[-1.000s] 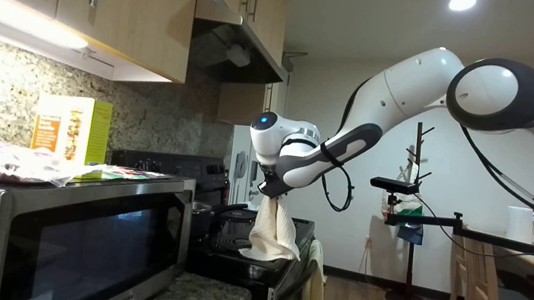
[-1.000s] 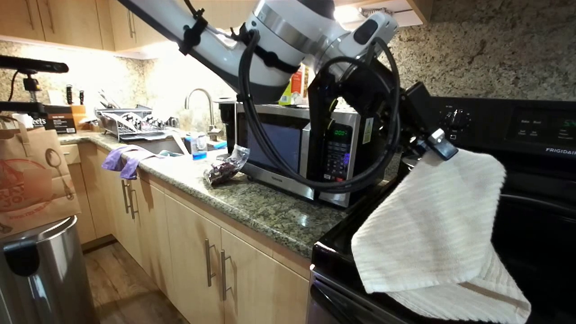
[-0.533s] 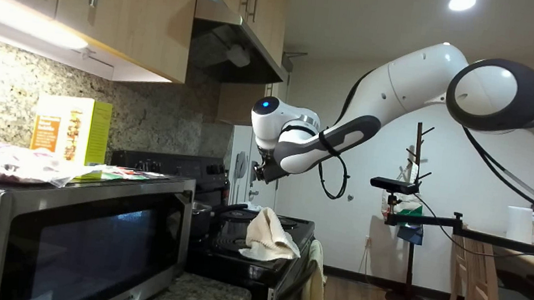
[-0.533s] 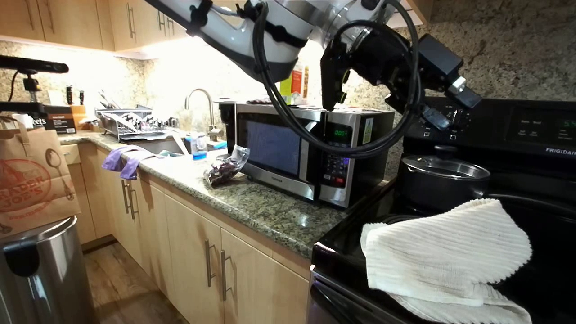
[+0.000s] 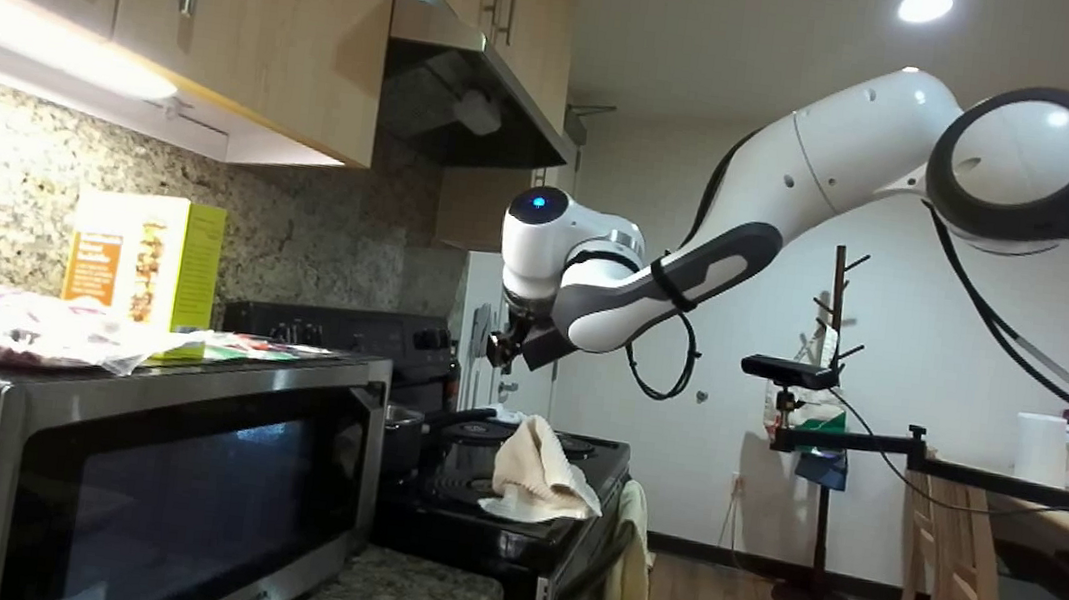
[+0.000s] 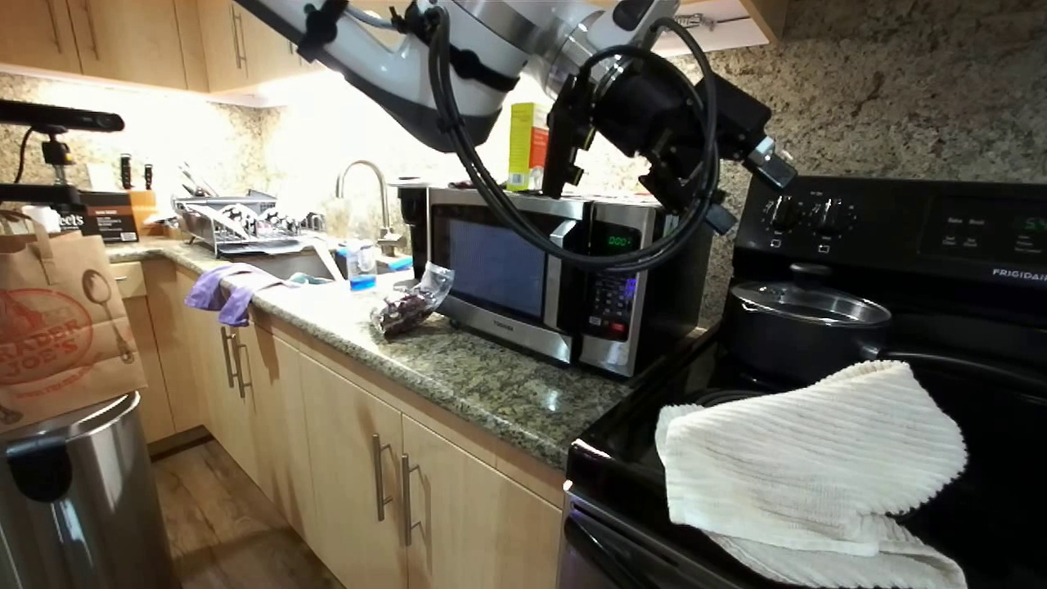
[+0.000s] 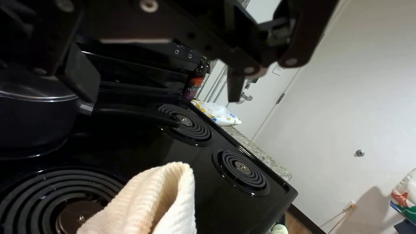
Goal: Pick the white towel on the counter and put it on the stove
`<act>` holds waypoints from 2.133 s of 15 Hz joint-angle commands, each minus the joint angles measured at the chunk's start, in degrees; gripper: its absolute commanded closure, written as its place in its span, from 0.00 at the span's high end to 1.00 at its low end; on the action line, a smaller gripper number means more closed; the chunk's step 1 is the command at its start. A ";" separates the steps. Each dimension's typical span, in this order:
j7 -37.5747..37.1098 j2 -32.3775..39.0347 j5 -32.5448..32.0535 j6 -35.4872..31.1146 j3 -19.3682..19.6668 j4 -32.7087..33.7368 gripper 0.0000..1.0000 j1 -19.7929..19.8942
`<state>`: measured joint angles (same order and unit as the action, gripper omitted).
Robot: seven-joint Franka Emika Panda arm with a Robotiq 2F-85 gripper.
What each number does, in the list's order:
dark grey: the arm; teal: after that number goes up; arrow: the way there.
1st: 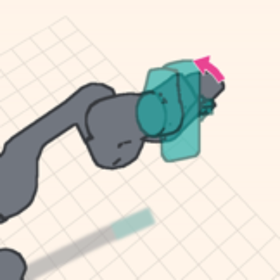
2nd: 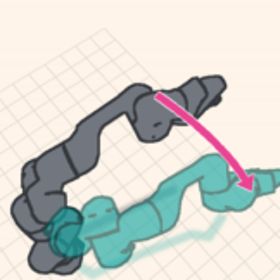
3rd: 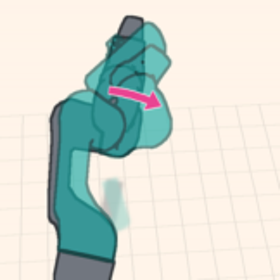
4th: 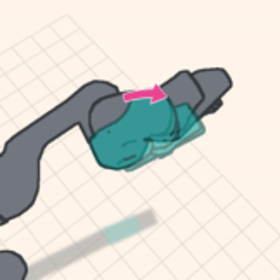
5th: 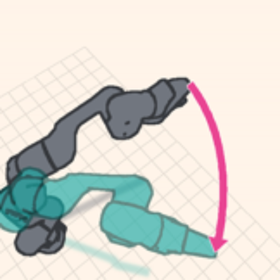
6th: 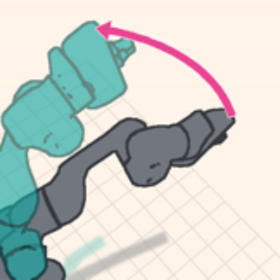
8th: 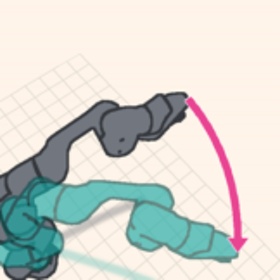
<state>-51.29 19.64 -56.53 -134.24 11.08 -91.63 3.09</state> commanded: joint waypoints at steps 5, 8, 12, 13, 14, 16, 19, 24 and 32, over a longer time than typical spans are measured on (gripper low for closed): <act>9.65 -2.94 16.52 0.58 -3.30 -8.14 1.00 1.63; 13.53 -4.70 25.53 0.28 -4.23 -14.78 1.00 0.97; 19.07 -6.75 37.60 0.96 -6.74 -22.67 1.00 -1.23; 20.49 -7.43 40.61 1.56 -7.75 -24.36 1.00 -1.98; 22.40 -8.04 43.93 2.48 -8.73 -25.50 1.00 -2.45; 26.46 -9.28 49.94 3.97 -10.70 -27.82 1.00 -3.58; 33.33 -8.68 58.61 7.65 -13.17 -28.21 1.00 -4.44; 35.78 -7.24 61.81 12.26 -13.51 -26.62 1.00 -5.67; 47.35 -8.09 60.13 2.94 -14.74 -29.18 1.00 -5.79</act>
<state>-11.50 12.47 2.61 -127.63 -2.78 -118.93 -2.72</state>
